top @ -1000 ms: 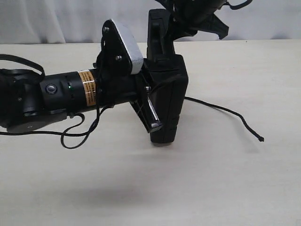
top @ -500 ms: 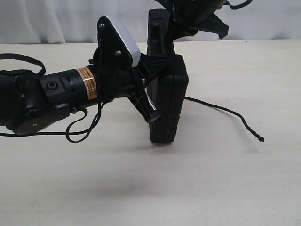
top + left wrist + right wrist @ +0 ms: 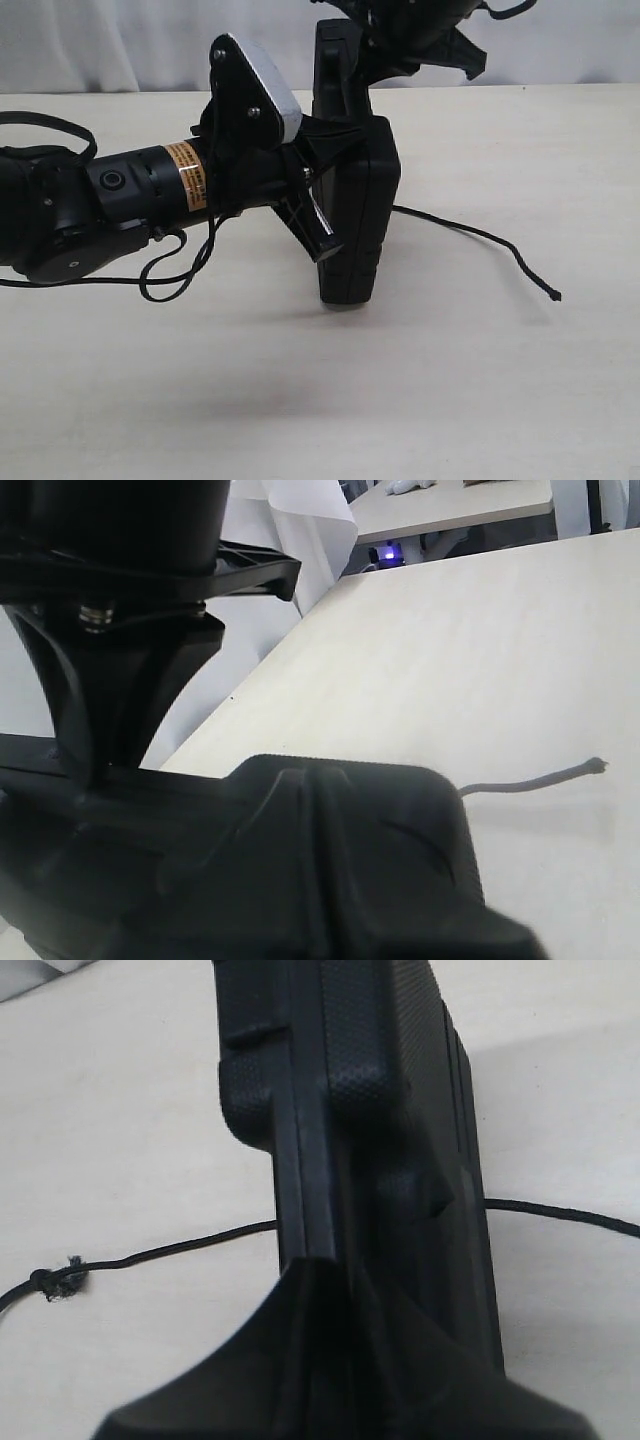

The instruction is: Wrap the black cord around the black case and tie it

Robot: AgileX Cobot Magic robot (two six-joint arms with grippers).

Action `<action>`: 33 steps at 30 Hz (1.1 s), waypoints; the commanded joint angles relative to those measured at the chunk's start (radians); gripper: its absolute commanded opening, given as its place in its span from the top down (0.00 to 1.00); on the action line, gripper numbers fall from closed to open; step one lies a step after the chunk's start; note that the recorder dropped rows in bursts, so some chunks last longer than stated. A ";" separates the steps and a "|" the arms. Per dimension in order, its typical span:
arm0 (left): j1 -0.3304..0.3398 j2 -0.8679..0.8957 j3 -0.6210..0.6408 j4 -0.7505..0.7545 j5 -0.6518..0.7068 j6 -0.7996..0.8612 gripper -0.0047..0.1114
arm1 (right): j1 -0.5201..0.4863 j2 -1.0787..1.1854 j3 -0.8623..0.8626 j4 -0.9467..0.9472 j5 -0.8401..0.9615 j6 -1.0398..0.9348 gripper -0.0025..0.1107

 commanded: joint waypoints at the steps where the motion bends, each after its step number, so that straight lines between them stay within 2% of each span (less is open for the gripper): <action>1: 0.000 0.012 0.001 0.009 0.070 -0.009 0.96 | -0.003 0.032 0.020 -0.045 0.025 -0.020 0.89; 13: 0.000 0.012 0.003 0.009 0.100 -0.009 0.96 | -0.005 0.026 0.013 -0.031 0.006 -0.001 0.62; 20: 0.000 0.012 0.003 0.009 0.107 -0.009 0.96 | -0.005 -0.008 0.001 -0.031 -0.047 -0.001 0.62; 33: 0.000 0.012 0.003 0.009 0.114 -0.009 0.96 | -0.003 0.019 -0.033 -0.013 0.031 -0.071 0.62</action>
